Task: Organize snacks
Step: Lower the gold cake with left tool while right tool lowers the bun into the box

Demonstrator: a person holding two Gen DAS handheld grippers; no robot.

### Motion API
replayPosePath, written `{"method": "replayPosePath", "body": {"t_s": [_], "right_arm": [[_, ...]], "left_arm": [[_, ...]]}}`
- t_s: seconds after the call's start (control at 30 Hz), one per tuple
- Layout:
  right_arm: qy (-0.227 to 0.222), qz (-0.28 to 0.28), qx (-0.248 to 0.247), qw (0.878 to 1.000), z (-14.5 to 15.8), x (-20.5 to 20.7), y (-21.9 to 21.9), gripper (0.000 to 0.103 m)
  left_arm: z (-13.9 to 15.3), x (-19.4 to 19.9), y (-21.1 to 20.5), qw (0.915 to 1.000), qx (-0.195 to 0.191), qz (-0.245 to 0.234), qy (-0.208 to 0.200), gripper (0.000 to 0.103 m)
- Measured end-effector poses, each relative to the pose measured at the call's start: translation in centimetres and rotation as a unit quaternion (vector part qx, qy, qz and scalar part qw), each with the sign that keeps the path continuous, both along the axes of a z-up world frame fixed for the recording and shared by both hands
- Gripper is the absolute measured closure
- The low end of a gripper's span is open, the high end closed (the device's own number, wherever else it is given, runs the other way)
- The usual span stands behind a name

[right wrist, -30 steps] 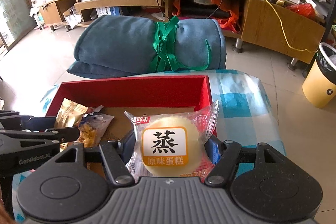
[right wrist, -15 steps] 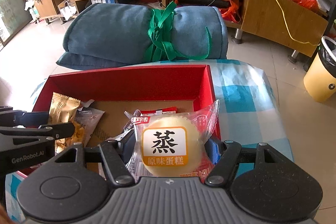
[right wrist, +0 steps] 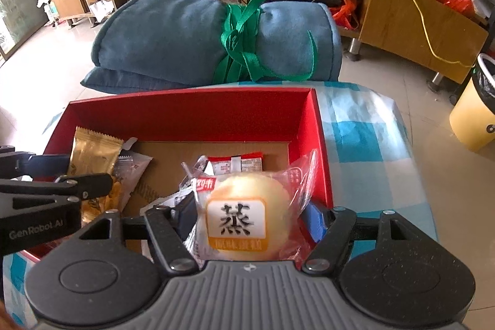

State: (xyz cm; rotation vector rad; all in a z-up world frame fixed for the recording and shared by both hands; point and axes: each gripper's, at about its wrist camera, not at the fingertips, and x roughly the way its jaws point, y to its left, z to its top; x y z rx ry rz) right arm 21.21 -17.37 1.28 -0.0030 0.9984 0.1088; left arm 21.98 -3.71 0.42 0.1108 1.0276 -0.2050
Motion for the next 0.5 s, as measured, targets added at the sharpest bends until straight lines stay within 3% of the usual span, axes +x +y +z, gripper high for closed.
{"method": "replayPosePath", "body": {"t_s": [0.3, 0.5], "right_arm": [[-0.015, -0.005, -0.003, 1.0, 1.1, -1.0, -0.5, 0.038], [-0.033, -0.006, -0.003, 0.999, 2.8, -2.8, -1.2, 0.037]], "left_arm": [[1.4, -0.7, 0.0, 0.9997, -0.004, -0.001, -0.025, 0.028], [2.5, -2.1, 0.1, 0.9992, -0.021, -0.011, -0.031, 0.028]]}}
